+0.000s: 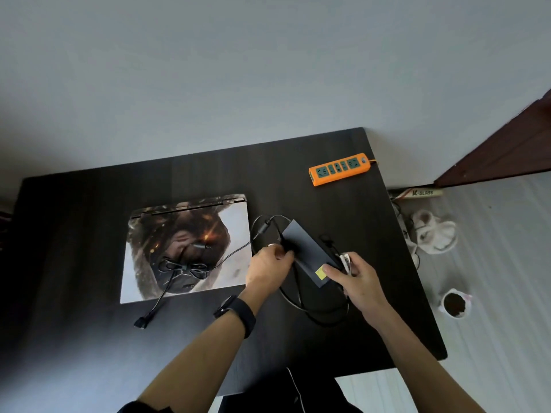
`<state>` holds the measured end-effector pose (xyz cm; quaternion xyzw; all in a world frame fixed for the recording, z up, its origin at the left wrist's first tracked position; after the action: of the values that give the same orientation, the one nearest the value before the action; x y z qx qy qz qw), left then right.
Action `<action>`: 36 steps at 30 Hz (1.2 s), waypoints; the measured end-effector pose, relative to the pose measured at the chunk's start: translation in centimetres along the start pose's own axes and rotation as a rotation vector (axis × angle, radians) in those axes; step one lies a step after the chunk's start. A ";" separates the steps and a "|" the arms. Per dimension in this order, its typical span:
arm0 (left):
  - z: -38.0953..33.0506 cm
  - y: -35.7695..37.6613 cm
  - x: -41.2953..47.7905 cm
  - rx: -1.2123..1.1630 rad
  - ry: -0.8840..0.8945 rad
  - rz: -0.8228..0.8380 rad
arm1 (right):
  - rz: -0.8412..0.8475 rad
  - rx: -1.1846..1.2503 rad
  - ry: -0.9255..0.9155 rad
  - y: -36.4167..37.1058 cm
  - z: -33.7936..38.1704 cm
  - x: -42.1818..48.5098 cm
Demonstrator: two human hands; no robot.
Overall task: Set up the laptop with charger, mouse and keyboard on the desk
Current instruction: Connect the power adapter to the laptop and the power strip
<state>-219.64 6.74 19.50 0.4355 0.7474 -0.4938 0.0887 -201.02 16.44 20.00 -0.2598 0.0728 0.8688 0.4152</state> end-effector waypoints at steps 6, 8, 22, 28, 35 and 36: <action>-0.7 -1.7 0.0 0.279 0.268 -0.388 | 0.006 -0.264 -0.098 -1.4 -0.1 0.9; -2.4 -2.8 0.5 0.550 0.519 -0.316 | 0.031 -0.330 -0.130 -1.8 1.1 1.2; -4.2 -12.1 4.5 -0.381 0.103 -0.313 | -0.598 -0.076 -0.545 -2.0 8.7 1.0; -2.2 -15.5 3.5 -1.210 0.014 -0.204 | -0.622 0.016 -0.120 -2.3 4.9 2.0; -1.5 -16.9 1.5 -1.361 0.054 -0.074 | -0.267 -0.537 0.264 1.8 -0.1 4.5; -1.4 -17.1 1.3 -1.377 0.055 -0.063 | -0.216 -0.645 0.265 2.4 0.2 4.5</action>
<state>-232.64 6.39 30.76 0.2705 0.9051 0.1021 0.3117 -205.27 18.02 17.60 -0.4940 -0.1798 0.7570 0.3881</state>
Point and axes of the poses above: each hand's wrist, its own x-axis towards the middle knuckle, its own y-axis out of the palm, z = x × y, the point moved 2 cm from there along x, towards the middle knuckle, and after that the axes turned 6 degrees about x, right-handed, at the moved point
